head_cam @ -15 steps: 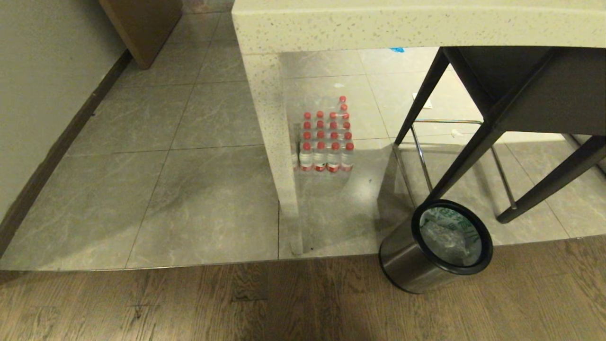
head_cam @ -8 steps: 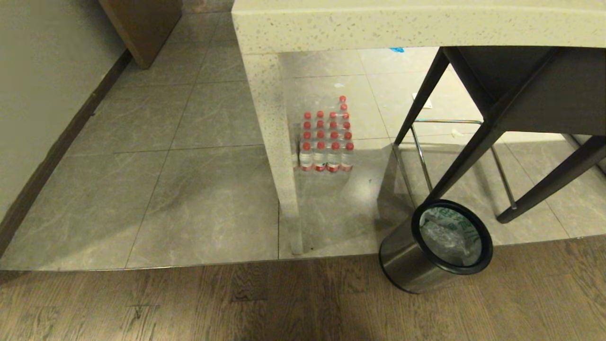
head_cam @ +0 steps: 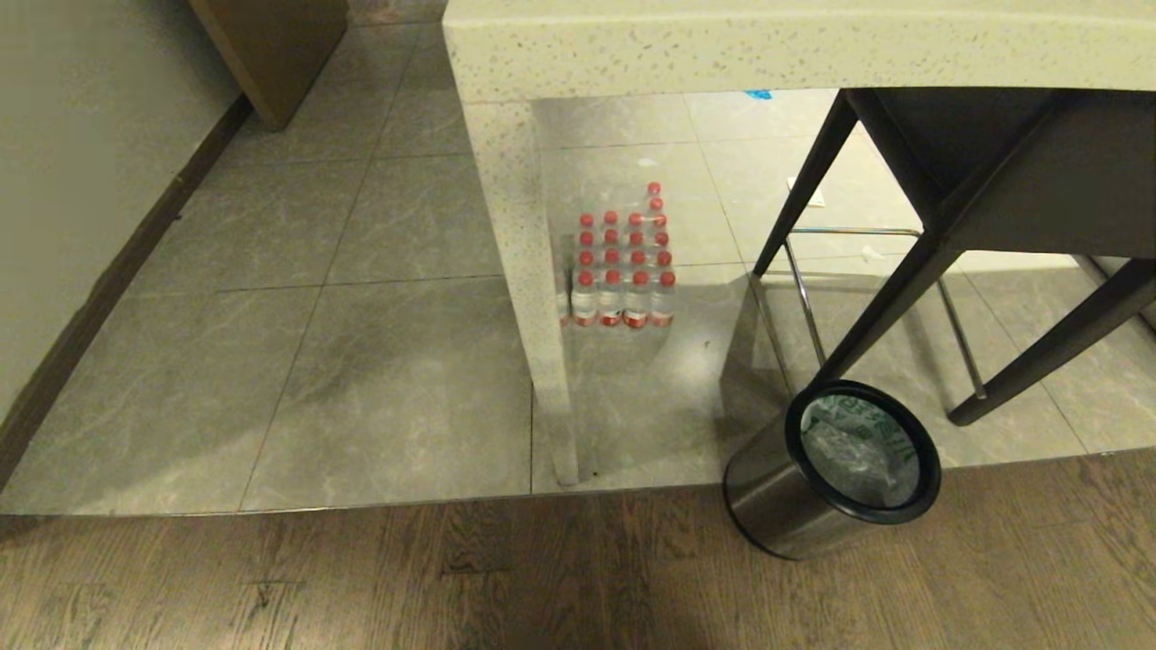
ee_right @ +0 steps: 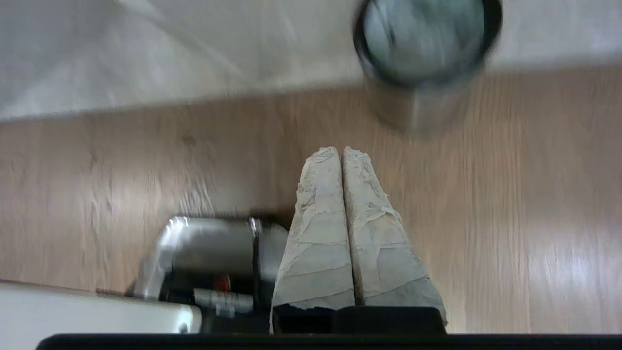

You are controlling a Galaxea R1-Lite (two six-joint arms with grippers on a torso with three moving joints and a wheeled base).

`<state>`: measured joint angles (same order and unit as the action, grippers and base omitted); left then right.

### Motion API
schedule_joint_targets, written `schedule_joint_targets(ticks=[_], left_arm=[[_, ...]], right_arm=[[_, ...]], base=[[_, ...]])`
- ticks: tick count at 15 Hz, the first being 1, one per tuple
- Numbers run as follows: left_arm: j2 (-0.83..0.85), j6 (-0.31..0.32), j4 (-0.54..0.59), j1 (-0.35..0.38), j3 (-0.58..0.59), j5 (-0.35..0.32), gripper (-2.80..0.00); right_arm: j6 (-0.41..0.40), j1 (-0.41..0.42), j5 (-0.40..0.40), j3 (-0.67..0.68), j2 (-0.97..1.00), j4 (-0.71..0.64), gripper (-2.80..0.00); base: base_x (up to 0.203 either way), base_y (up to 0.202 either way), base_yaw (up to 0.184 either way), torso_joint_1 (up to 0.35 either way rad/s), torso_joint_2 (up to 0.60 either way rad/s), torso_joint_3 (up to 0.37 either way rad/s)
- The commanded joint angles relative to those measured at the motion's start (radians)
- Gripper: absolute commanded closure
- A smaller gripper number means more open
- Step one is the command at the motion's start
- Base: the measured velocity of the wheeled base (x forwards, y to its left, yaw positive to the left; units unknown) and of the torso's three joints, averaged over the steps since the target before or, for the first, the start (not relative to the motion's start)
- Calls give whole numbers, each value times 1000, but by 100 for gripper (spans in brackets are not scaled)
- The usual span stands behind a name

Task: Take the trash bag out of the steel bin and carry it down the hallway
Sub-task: Place the outer trash can on the ground

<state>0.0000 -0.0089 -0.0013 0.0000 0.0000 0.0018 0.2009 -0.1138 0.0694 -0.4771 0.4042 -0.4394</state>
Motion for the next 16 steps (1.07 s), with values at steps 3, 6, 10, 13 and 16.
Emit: schedule_joint_targets(ticks=[3,6,10,13,16], left_arm=[[0,0,0,0,0,1,0],[0,0,0,0,1,1,0],[-2,0,0,0,1,0,0],[-2,0,0,0,2,0,0],[0,0,0,0,0,0,0]], right_arm=[[42,-3,-204,-62,-95,-84,0],[78,-6,-265,-190,55,-250,0],[215,-10,-260,-205,288,-294,0],[284,-17,-221,-216,509,-279,0],[287,-41,-113,-257,762,-176,0]], base=[[0,0,0,0,0,0],[0,0,0,0,0,0],[0,0,0,0,0,0],[0,0,0,0,0,0],[0,0,0,0,0,0]])
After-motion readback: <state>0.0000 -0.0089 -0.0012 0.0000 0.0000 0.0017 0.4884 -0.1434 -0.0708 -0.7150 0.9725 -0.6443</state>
